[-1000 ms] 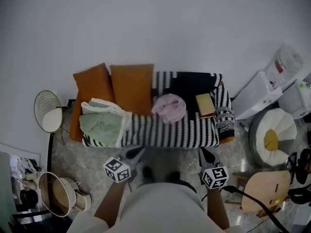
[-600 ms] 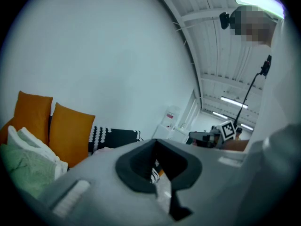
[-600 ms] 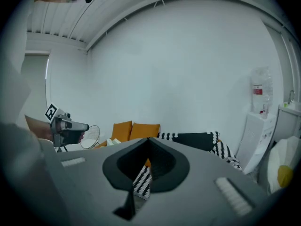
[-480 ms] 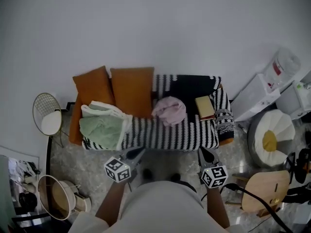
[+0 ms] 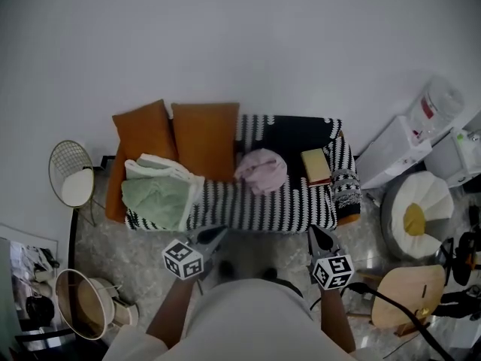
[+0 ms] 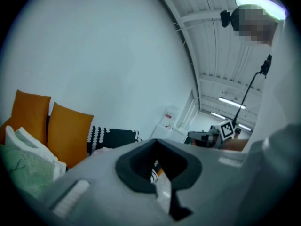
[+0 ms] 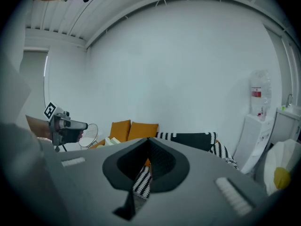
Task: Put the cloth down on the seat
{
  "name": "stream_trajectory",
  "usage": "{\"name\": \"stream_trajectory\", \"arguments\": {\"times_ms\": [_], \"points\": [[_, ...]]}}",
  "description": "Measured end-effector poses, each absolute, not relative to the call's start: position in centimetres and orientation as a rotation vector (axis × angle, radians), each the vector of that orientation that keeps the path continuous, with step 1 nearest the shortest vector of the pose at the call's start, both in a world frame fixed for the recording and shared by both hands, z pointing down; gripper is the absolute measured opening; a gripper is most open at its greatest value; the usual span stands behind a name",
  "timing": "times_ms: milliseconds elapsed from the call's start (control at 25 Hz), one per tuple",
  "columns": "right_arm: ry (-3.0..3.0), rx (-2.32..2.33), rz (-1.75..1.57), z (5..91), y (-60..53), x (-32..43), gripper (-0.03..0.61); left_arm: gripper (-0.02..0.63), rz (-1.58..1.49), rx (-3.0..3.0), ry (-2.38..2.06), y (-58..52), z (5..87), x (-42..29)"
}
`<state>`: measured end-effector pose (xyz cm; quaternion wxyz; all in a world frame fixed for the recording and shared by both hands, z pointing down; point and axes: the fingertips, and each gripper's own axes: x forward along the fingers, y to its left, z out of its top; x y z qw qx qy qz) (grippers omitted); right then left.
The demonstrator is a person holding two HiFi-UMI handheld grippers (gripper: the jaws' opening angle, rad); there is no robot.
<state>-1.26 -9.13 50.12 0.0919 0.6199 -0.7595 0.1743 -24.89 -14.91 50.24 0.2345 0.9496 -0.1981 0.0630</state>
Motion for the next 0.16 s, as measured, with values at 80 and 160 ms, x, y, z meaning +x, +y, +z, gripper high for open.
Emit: {"name": "stream_trajectory", "arguments": {"times_ms": [80,160], "points": [[-2.258,1.832,0.509,50.05,-9.32,-1.54,0.003,0.0,0.169,2.612,-0.547,-15.28,50.02,-25.18],[-2.26,1.824,0.503,49.99,-9.53,-1.86,0.003,0.0,0.165,2.615,-0.551,-15.68,49.83,-25.55]]}}
